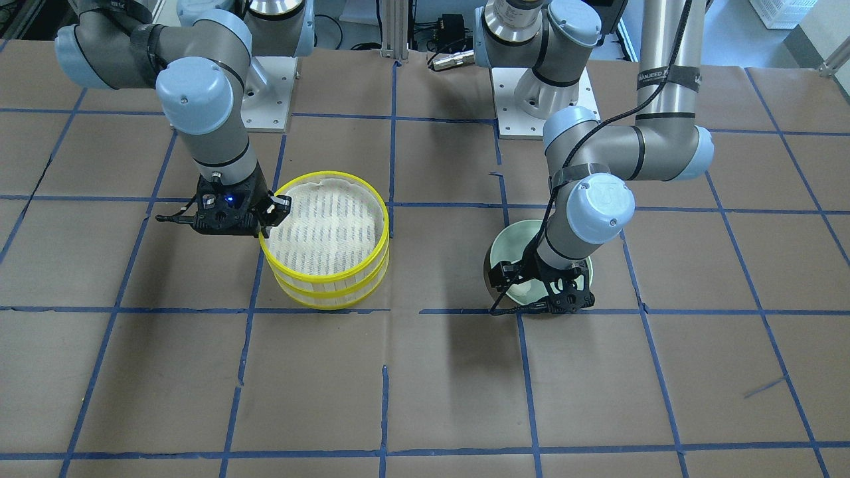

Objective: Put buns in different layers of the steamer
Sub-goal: 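Grasp the white bun with left gripper while right gripper lifts the top steamer layer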

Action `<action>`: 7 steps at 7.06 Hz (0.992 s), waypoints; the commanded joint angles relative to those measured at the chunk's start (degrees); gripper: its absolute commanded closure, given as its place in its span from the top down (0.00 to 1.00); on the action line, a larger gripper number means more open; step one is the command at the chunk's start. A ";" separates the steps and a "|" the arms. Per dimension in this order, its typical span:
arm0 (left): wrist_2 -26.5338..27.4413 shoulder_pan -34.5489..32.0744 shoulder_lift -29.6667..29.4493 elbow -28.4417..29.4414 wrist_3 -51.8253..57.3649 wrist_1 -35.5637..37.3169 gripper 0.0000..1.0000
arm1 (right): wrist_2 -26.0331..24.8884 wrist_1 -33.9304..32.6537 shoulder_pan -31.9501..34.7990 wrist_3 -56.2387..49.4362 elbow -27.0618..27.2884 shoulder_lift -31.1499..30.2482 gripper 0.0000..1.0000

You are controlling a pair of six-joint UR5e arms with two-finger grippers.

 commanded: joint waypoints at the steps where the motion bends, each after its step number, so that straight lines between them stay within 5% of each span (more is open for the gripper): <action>1: -0.16 -0.47 -0.36 -0.16 -2.63 0.63 0.60 | 0.00 -0.09 -0.03 -0.08 -0.12 -0.25 0.07; 4: 0.45 -2.58 1.03 -0.33 -5.56 0.63 0.02 | 0.01 0.87 -1.51 -0.87 -3.09 -0.51 0.07; 7: 0.80 -2.58 2.44 0.81 -5.20 0.71 0.01 | 0.18 9.40 -17.46 -15.13 -7.94 -0.60 0.07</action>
